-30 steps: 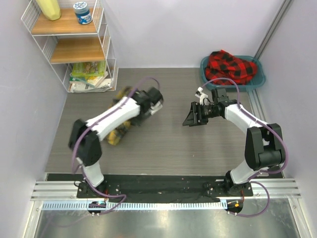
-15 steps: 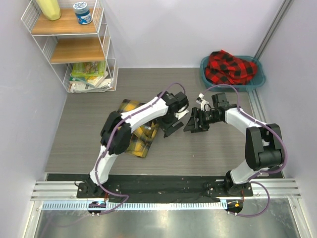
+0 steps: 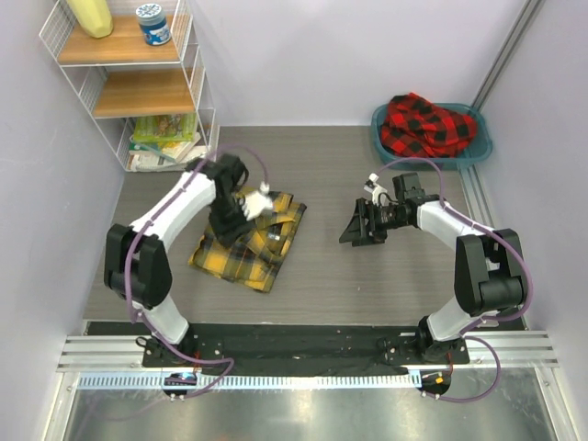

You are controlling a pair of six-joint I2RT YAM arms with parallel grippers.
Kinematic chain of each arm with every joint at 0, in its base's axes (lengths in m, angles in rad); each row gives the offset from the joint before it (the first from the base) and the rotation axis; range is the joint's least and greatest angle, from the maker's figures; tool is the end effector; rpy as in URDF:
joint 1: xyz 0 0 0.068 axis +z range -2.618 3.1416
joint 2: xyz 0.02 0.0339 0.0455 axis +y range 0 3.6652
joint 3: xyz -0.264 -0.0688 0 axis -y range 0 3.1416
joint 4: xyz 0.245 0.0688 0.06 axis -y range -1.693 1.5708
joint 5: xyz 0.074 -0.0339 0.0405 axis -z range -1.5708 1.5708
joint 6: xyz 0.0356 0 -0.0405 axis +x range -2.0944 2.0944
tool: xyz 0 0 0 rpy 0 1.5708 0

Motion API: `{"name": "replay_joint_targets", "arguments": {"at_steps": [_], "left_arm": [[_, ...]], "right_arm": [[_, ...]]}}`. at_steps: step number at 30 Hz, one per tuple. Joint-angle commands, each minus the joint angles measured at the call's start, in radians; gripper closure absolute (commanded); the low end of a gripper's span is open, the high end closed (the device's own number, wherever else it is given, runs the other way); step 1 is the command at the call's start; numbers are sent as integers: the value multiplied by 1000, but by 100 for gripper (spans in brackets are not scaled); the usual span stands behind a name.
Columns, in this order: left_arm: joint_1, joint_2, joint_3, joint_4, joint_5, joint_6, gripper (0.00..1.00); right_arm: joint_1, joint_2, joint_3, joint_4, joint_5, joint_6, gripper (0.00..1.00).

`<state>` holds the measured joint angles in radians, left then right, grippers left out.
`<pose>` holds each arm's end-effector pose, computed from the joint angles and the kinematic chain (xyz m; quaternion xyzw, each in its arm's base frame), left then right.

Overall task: Fold and stack the long sleeve shirts
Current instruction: Fold the shirt

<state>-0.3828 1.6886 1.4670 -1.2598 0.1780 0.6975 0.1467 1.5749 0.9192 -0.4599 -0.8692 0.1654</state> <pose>0.2880 -0.1227 0.2718 0.5151 0.8513 -0.0807 0.0579 0.2874 0.0699 0.1886 -0.0867 0.8845 0.4370 0.1384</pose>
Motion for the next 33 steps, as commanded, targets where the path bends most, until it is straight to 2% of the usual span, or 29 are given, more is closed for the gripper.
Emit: {"name": "replay_joint_targets", "arguments": {"at_steps": [1, 5, 6, 8, 9, 10, 12, 13, 15, 16, 17, 20, 21, 23, 24, 25, 27, 29, 30, 33], "left_arm": [[-31, 9, -215, 101, -89, 234, 54], [-62, 103, -250, 171, -22, 153, 62], [-83, 121, -249, 181, 1, 66, 62], [-184, 178, -217, 189, 60, -47, 67], [-226, 193, -197, 201, 143, -196, 68], [-320, 213, -174, 220, 184, -264, 68], [-461, 256, -81, 256, 272, -398, 67], [-502, 272, -42, 293, 281, -511, 67], [-562, 321, 114, 290, 323, -567, 62], [-559, 330, 171, 277, 397, -608, 59], [-550, 313, 205, 272, 422, -618, 55], [-438, 176, 211, 293, 546, -606, 52], [-351, 136, 163, 303, 558, -604, 50], [-247, 77, 119, 301, 583, -567, 43], [-155, 50, 109, 287, 559, -541, 41], [-115, 46, 111, 271, 472, -517, 41], [0, 62, 122, 234, 436, -431, 41], [65, 77, 115, 266, 327, -431, 39], [121, 91, 119, 269, 307, -425, 39], [200, 154, 119, 280, 264, -417, 39]], "right_arm": [[-1, -23, 1, 14, -27, 6, 31], [-6, -35, -3, -6, -16, -13, 32], [-15, -36, -2, -8, -16, -17, 32], [-27, -29, 9, -16, -10, -26, 32], [-36, -15, 30, -20, -5, -33, 33], [-50, -7, 44, -32, 1, -43, 33], [-65, 10, 94, -43, 24, -59, 34], [-79, 25, 111, -52, 30, -64, 34], [-88, 37, 159, -72, 42, -78, 35], [-93, 39, 171, -98, 53, -81, 35], [-96, 34, 181, -114, 59, -89, 35], [-95, -10, 175, -169, 76, -119, 36], [-93, -25, 137, -174, 67, -118, 36], [-69, -61, 63, -157, 58, -95, 36], [-55, -68, 37, -132, 49, -81, 36], [-30, -73, 14, -116, 49, -57, 36], [58, -73, -35, -80, 48, -29, 35], [114, -58, -54, -13, 52, 21, 33], [169, -32, -52, 16, 50, 26, 32], [221, 46, -25, 42, 72, 32, 31]]}}
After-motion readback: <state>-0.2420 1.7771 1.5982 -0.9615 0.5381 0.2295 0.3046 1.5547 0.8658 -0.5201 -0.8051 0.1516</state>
